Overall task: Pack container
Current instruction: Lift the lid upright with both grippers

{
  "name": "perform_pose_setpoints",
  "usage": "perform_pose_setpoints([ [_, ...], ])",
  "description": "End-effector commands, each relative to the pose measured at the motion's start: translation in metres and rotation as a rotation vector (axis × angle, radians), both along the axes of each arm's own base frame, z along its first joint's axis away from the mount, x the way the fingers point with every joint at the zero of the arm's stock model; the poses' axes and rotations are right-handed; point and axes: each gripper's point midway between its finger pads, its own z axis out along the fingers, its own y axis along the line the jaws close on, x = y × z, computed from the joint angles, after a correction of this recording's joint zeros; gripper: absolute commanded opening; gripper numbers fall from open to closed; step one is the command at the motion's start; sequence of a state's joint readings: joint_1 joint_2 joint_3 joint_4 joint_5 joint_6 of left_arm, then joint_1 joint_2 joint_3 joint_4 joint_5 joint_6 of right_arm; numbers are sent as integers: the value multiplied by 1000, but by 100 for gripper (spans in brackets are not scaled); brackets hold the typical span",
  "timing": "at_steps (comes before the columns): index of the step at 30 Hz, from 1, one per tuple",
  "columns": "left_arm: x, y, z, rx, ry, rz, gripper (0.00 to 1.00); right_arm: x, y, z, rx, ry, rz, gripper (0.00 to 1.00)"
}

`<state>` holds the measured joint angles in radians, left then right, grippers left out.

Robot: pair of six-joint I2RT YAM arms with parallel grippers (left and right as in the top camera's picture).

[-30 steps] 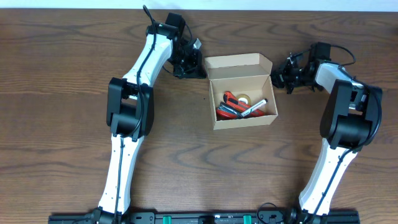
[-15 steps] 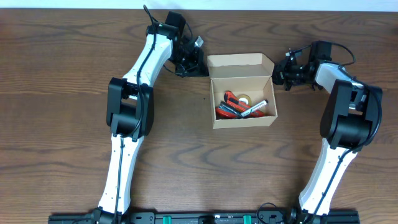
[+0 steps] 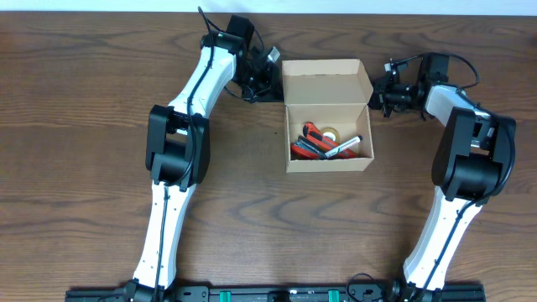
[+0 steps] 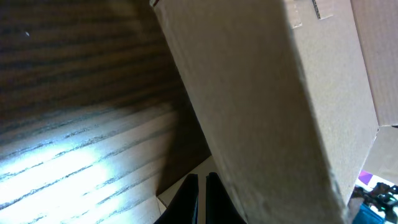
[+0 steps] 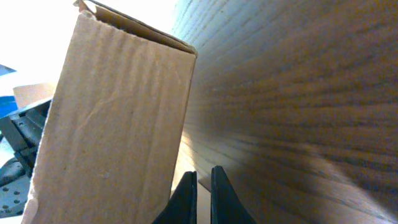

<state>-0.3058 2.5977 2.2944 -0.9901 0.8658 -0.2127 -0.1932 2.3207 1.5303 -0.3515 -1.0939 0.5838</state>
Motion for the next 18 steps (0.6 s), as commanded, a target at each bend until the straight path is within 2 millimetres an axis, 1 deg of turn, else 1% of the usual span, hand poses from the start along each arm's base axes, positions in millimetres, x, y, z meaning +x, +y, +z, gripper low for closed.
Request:
perform_pose_setpoints([
  [1,0,-2,1,-19,-3,-8,6,-1,2,2,30,-27,20,1],
  [8,5,2,4,-38,-14,1,6,6,0,13,63,-88,27,1],
  [13,8,3,12,-98,-25,-7,6,10,-2,23,98,-115,28,1],
  [18,12,8,15,-117,-22,4,6,13,-1,33,121,-132,40,1],
])
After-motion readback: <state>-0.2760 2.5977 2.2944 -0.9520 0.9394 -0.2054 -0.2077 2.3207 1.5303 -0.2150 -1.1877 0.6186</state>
